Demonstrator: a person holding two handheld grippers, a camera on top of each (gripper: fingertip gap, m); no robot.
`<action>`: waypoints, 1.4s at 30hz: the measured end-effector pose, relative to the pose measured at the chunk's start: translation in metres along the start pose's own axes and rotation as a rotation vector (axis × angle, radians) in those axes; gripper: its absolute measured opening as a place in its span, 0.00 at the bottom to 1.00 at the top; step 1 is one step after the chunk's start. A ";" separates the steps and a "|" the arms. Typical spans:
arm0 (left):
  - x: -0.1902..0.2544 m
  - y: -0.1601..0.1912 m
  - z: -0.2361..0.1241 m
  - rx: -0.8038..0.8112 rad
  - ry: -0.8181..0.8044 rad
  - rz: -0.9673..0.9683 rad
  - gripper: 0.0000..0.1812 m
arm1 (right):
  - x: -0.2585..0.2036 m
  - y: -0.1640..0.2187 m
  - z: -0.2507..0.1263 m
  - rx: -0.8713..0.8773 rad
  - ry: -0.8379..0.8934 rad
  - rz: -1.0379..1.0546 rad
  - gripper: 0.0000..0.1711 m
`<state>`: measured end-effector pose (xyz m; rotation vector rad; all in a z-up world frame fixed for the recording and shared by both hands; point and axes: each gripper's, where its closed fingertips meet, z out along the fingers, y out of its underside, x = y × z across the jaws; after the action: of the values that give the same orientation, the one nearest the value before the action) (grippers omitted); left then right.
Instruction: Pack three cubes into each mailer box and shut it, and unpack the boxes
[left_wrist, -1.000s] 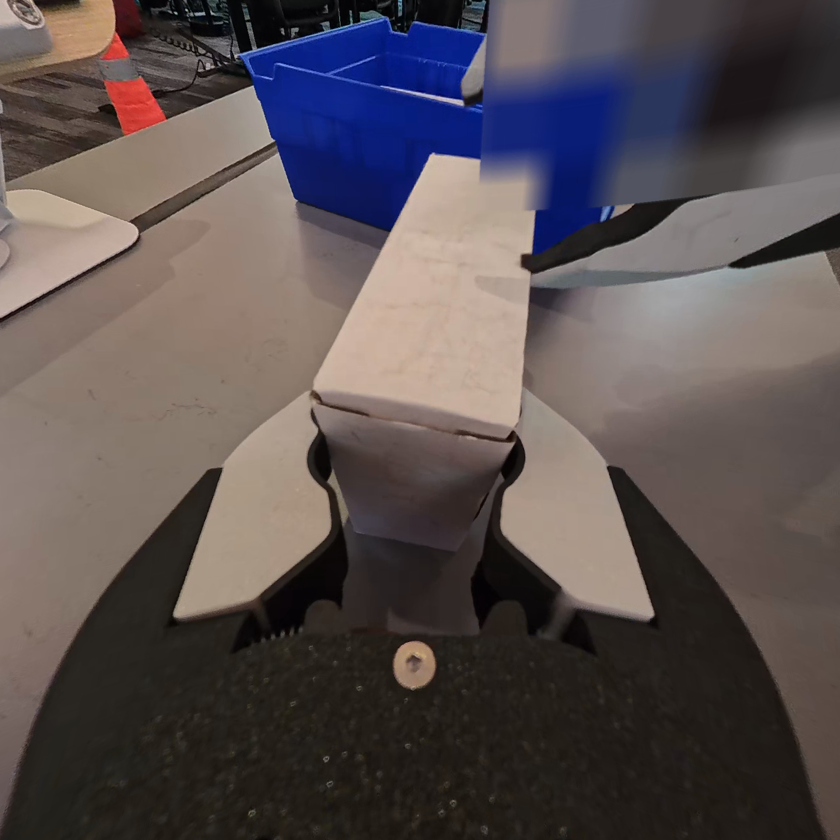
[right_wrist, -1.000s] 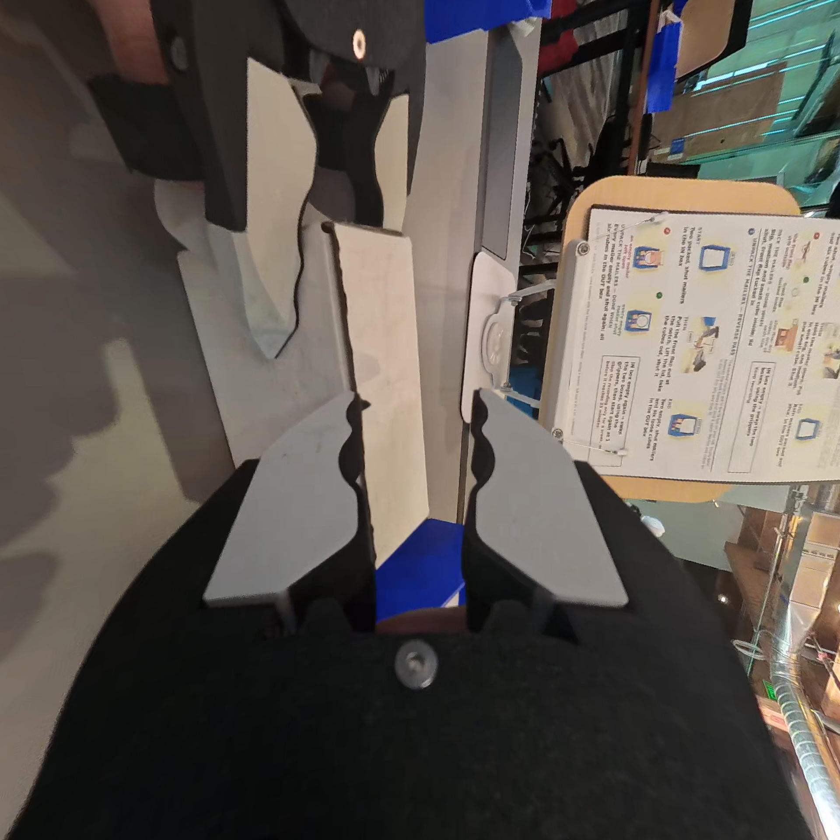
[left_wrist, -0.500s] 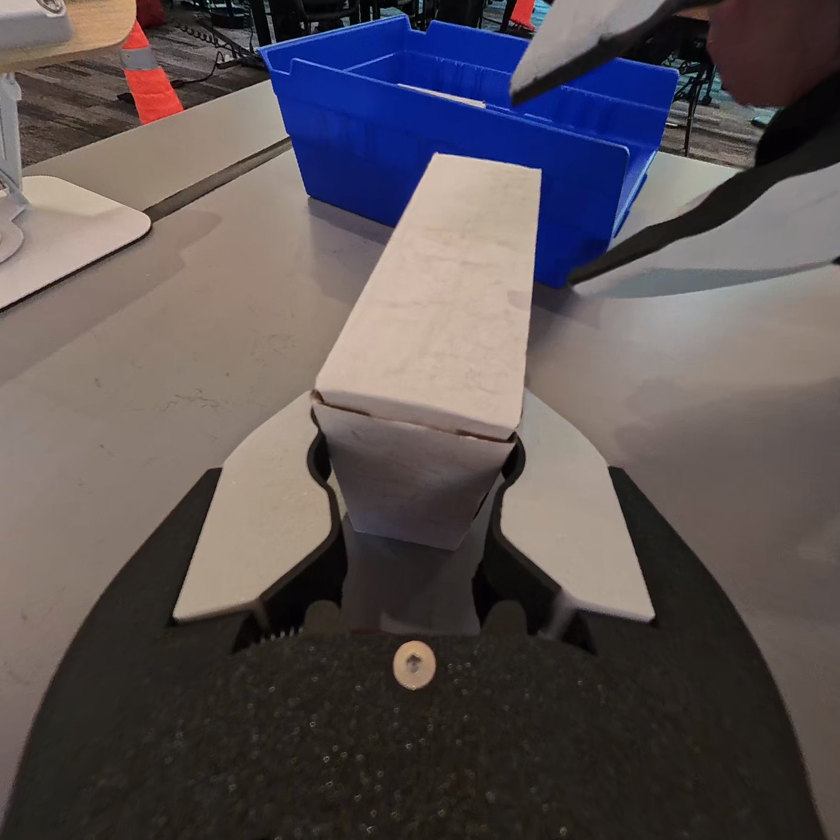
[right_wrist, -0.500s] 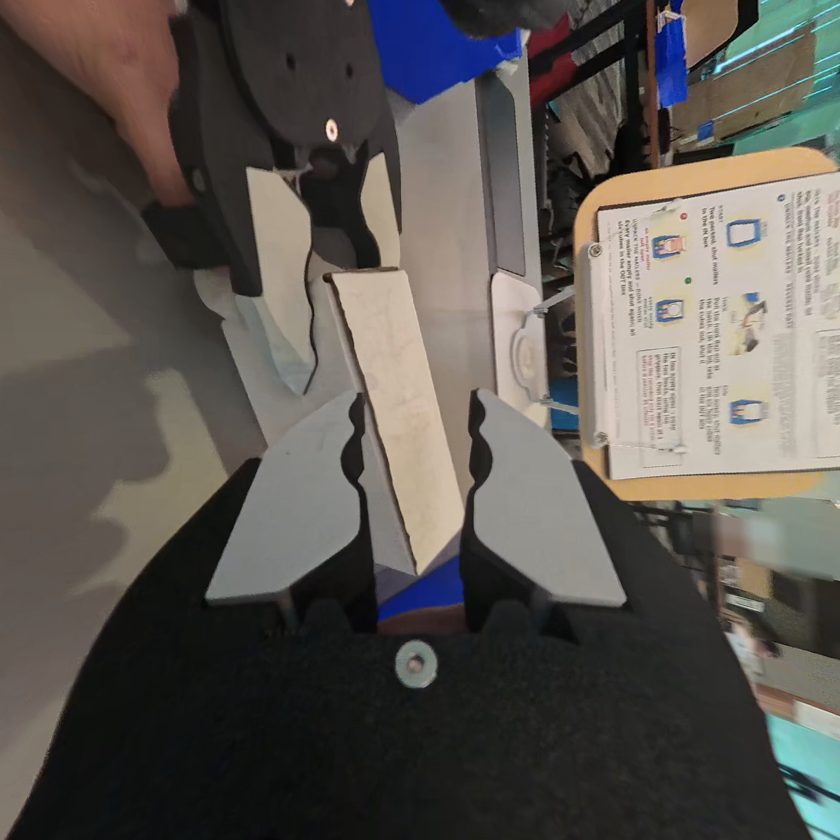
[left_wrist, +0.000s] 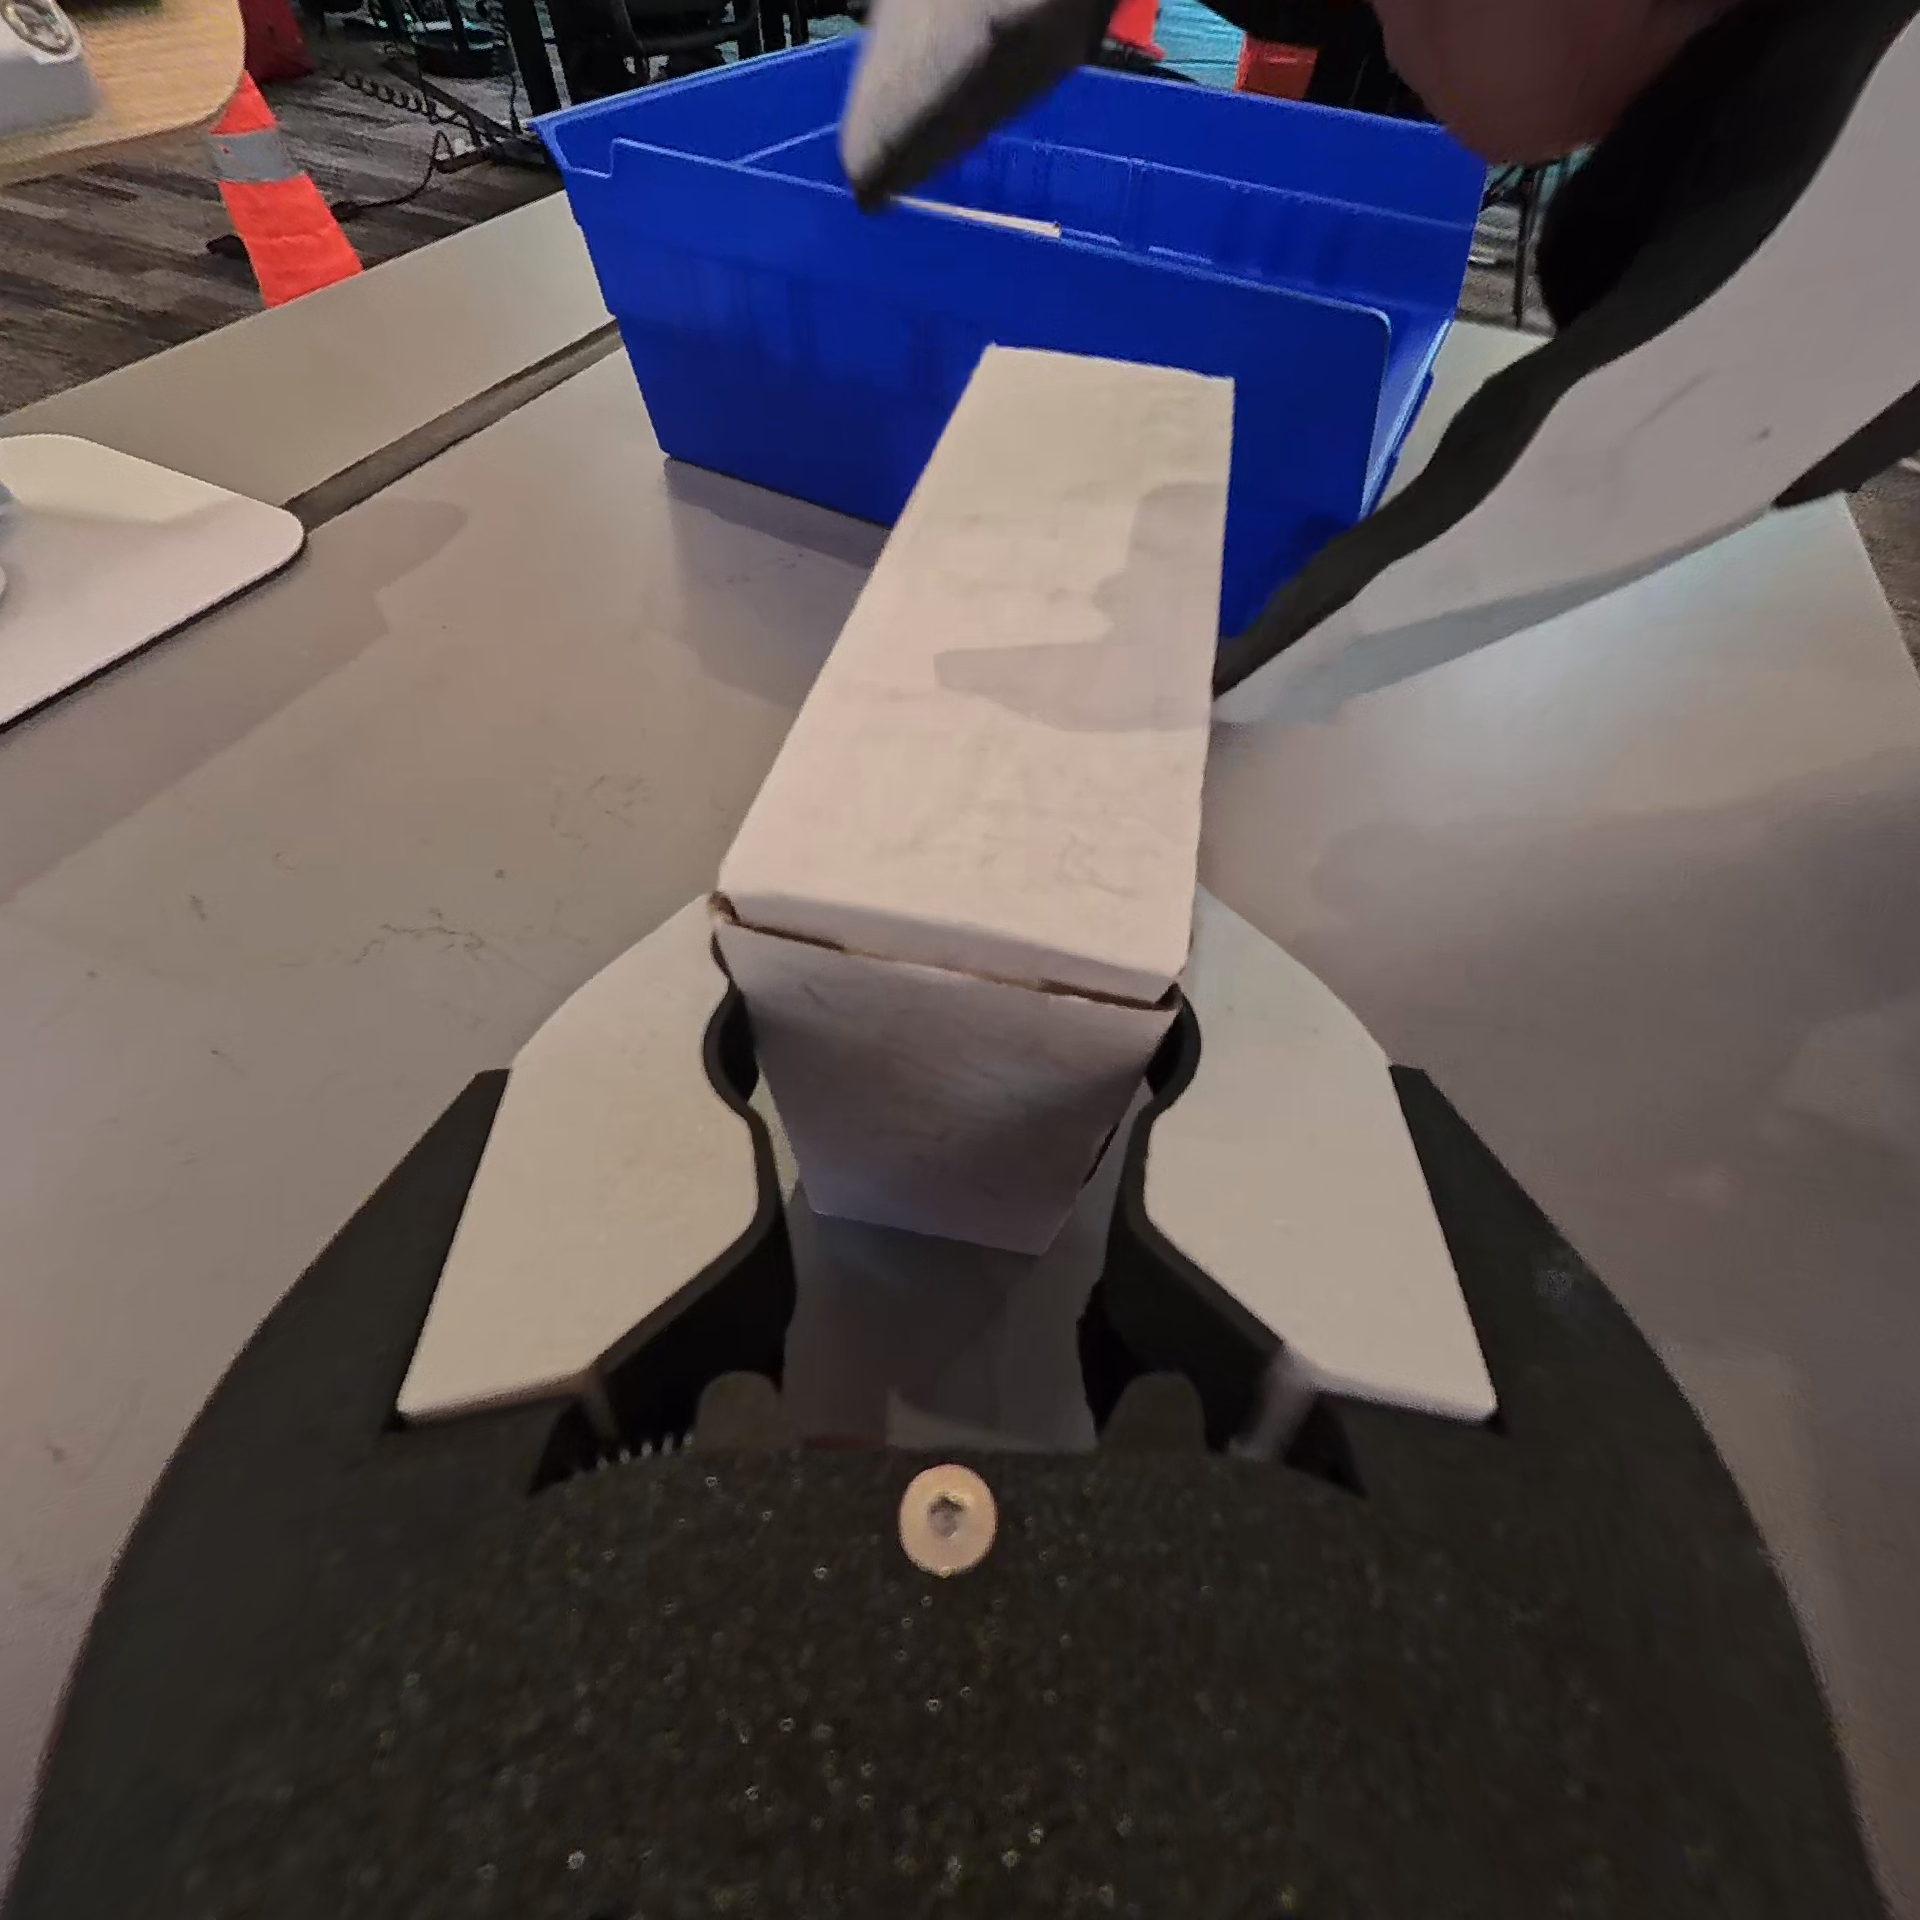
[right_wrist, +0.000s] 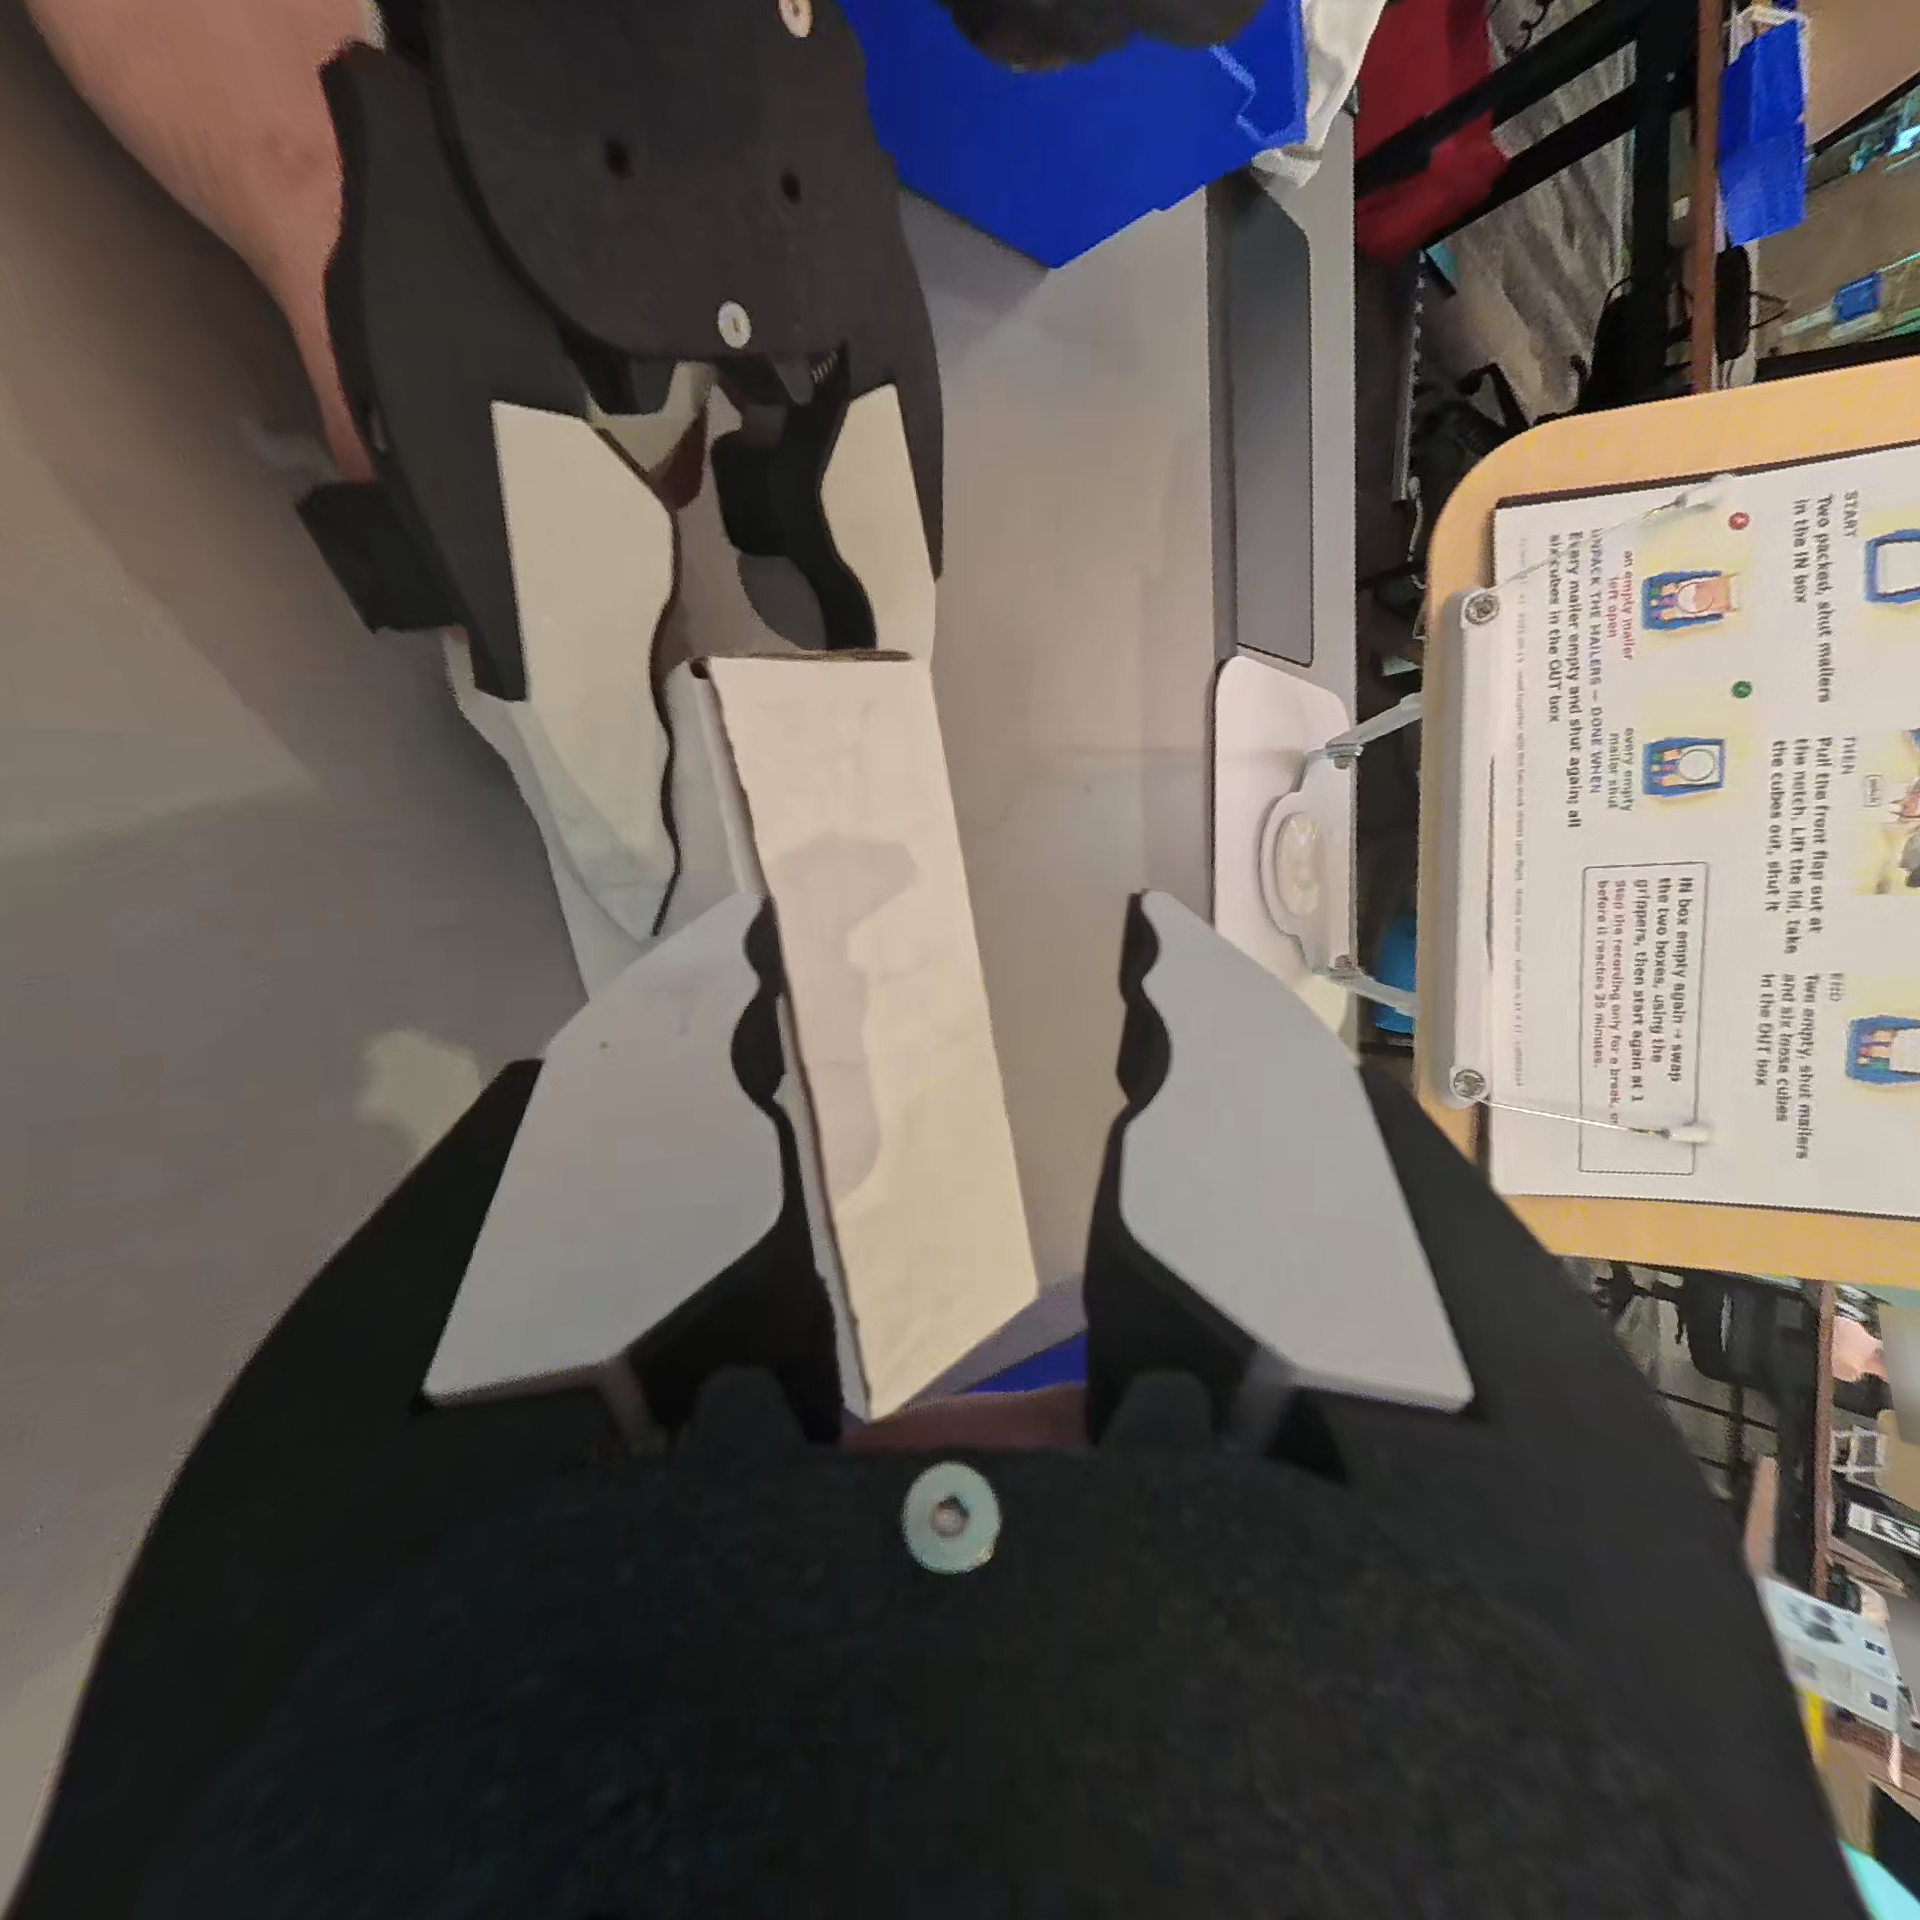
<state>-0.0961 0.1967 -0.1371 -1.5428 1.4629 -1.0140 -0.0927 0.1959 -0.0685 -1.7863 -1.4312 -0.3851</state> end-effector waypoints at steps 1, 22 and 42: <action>0.000 0.000 0.000 -0.001 0.004 0.002 0.41 | 0.003 0.000 -0.001 0.001 0.008 -0.001 0.39; 0.002 0.000 0.001 -0.011 -0.031 0.015 0.40 | -0.006 -0.008 0.004 -0.114 0.286 -0.276 0.22; 0.003 0.001 0.002 -0.007 0.006 0.044 0.40 | 0.020 0.075 -0.018 -0.298 0.369 -0.288 0.16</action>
<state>-0.0942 0.1934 -0.1384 -1.5072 1.4992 -0.9900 -0.0132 0.1929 -0.0730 -1.6209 -1.4151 -1.0685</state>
